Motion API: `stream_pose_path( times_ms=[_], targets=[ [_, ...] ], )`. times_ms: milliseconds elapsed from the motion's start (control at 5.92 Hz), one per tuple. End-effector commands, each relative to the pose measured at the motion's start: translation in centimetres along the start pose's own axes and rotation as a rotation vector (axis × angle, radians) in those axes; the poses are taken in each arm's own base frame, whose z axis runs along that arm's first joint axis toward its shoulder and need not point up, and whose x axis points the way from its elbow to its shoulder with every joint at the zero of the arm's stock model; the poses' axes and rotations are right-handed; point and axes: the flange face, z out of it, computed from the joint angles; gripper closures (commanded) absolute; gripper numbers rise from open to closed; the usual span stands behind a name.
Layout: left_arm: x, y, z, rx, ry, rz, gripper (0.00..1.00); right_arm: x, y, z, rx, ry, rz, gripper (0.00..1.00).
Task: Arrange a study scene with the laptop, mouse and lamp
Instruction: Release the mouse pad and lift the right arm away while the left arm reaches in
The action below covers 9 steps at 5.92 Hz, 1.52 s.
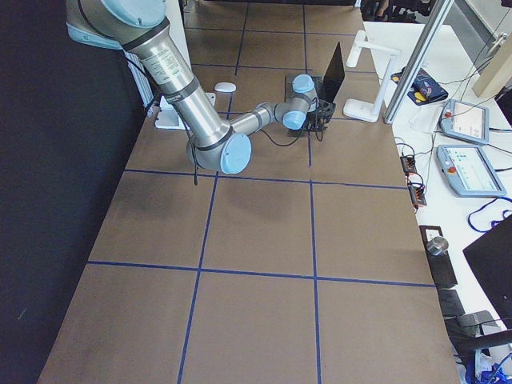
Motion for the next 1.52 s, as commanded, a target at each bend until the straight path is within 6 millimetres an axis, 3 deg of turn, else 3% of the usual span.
stream_pose_path(
  times_ms=[0,169,338,507,676,845,1014,1182,1351],
  targets=[
    [2.6,-0.6,-2.0,0.07,0.029,0.062,0.0,2.9,-5.9,-2.5,-0.143,0.107,-0.143,0.0],
    [5.6,-0.9,-0.6,0.056,0.102,0.144,0.0,7.0,-9.7,-5.2,-0.189,0.157,-0.263,0.0],
    [10.3,-1.3,2.0,0.036,0.14,0.247,0.0,11.4,-14.6,-9.0,-0.233,0.172,-0.33,0.0],
    [15.5,-1.0,2.1,0.027,0.165,0.188,0.0,16.3,-19.1,-13.0,-0.255,0.159,-0.45,0.0],
    [22.2,-0.2,2.0,0.008,0.2,0.131,0.0,25.4,-22.1,-17.1,-0.262,0.159,-0.599,0.0],
    [28.4,1.7,2.8,0.005,0.18,0.096,0.0,33.6,-24.0,-20.4,-0.271,0.166,-0.671,0.0],
    [34.5,4.9,4.1,-0.001,0.165,0.061,0.0,40.8,-23.9,-23.0,-0.284,0.191,-0.744,0.0],
    [38.6,7.6,4.7,0.0,0.164,0.032,0.0,48.5,-23.1,-26.2,-0.295,0.221,-0.802,0.0],
    [42.6,9.8,6.0,-0.002,0.169,0.006,0.0,54.2,-22.9,-30.3,-0.309,0.244,-0.824,0.0]
  ],
)
